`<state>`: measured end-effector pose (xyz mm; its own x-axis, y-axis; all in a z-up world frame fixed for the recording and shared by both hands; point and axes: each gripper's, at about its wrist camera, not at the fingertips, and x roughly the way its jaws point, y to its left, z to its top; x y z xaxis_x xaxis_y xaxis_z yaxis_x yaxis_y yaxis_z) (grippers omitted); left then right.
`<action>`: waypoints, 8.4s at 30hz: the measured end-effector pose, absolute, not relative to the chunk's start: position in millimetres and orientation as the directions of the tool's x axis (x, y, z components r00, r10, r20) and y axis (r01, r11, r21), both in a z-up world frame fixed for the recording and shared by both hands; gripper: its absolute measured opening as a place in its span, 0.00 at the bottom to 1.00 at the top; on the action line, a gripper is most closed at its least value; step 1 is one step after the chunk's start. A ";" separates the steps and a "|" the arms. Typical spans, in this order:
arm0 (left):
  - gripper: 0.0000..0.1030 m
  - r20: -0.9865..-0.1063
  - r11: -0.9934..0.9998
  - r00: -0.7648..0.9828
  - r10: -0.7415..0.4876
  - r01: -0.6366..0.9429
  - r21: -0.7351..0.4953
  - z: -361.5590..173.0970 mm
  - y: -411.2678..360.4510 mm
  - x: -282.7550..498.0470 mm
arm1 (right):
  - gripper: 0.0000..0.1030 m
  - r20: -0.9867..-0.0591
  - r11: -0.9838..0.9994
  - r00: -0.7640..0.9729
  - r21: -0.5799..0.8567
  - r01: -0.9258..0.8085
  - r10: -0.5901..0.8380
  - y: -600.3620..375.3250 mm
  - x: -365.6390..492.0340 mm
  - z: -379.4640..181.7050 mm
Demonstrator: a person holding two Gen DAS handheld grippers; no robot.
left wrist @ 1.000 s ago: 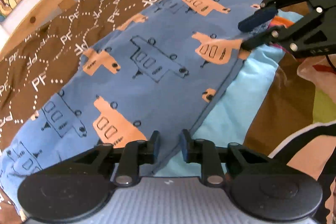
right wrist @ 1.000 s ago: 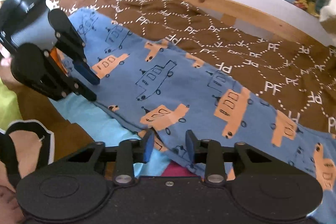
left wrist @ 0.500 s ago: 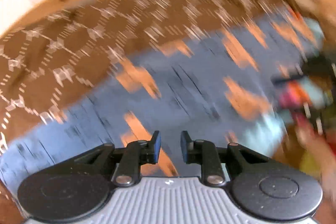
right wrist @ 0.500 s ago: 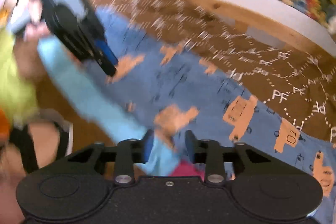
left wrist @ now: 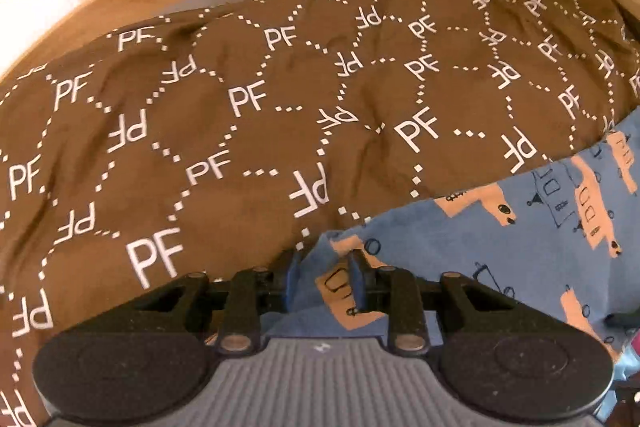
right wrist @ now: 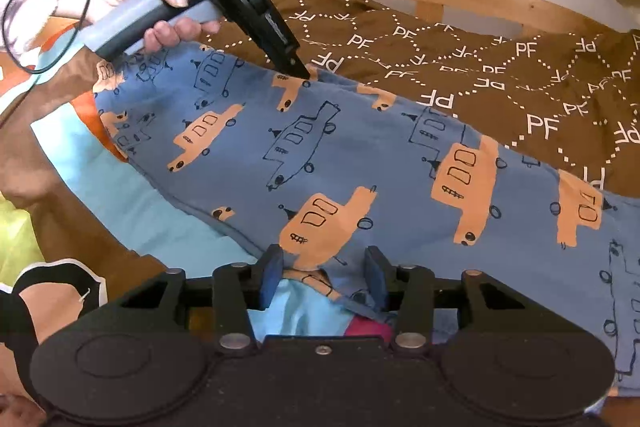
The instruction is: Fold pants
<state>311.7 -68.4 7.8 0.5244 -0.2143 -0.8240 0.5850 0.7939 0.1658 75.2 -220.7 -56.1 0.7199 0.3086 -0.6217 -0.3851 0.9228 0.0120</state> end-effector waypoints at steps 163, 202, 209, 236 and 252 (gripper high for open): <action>0.38 -0.843 0.817 0.179 -0.507 0.412 -0.404 -37.9 -106.4 259.5 | 0.39 -0.541 0.983 0.841 -0.132 -0.125 0.034 -170.6 55.5 -43.5; 0.14 -0.859 0.820 0.228 -0.458 0.481 -0.309 -30.1 -122.1 250.3 | 0.12 -0.586 0.953 0.787 0.303 -0.010 0.195 -219.1 65.6 -33.1; 0.70 -0.810 0.820 0.339 -0.478 0.503 -0.274 -14.1 -116.4 242.1 | 0.13 -0.587 0.953 0.785 0.302 -0.016 0.199 -218.8 65.7 -33.5; 0.21 -0.813 0.764 0.334 -0.476 0.615 -0.195 -18.7 -138.2 240.5 | 0.13 -0.584 0.963 0.789 0.266 -0.036 0.191 -214.5 64.5 -33.0; 0.09 -0.825 0.788 0.298 -0.480 0.560 -0.257 2.2 -125.4 246.4 | 0.12 -0.564 0.964 0.799 0.254 -0.073 0.209 -210.3 61.0 -16.9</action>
